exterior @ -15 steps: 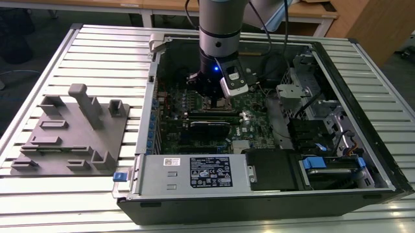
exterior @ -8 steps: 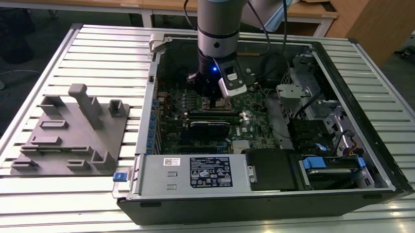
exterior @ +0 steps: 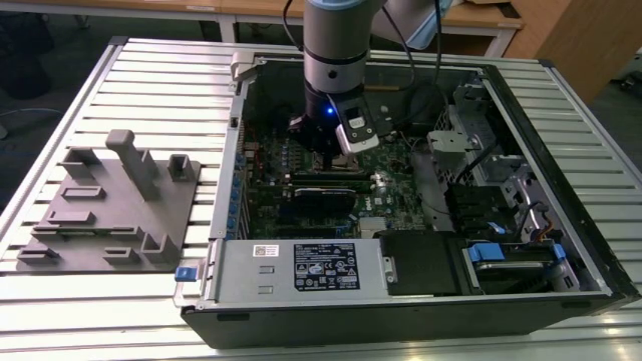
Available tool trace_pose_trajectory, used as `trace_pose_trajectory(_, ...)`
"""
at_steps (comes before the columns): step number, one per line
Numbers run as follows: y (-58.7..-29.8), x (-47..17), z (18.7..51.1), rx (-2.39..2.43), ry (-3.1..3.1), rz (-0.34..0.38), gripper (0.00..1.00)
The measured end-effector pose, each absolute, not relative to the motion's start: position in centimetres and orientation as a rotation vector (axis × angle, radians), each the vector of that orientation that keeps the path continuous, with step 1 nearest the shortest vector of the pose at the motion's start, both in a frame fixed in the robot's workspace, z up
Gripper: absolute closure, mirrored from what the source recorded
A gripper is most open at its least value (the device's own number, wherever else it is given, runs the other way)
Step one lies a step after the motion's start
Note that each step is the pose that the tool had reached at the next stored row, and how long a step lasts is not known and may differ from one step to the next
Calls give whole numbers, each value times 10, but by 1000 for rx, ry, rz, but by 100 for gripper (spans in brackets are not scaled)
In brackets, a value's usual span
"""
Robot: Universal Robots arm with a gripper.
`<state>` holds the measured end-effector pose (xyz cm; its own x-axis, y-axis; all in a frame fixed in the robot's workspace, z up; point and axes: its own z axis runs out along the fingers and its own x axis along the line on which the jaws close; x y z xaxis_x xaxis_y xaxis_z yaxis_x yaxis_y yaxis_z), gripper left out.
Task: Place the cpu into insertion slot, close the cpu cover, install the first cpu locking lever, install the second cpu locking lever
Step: 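Install the second cpu locking lever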
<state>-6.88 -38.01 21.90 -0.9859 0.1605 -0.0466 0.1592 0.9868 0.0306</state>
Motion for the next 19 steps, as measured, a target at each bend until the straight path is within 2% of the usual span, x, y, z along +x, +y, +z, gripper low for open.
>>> trace_pose_trajectory(19,-380,-80,210,248,3082,42,89)
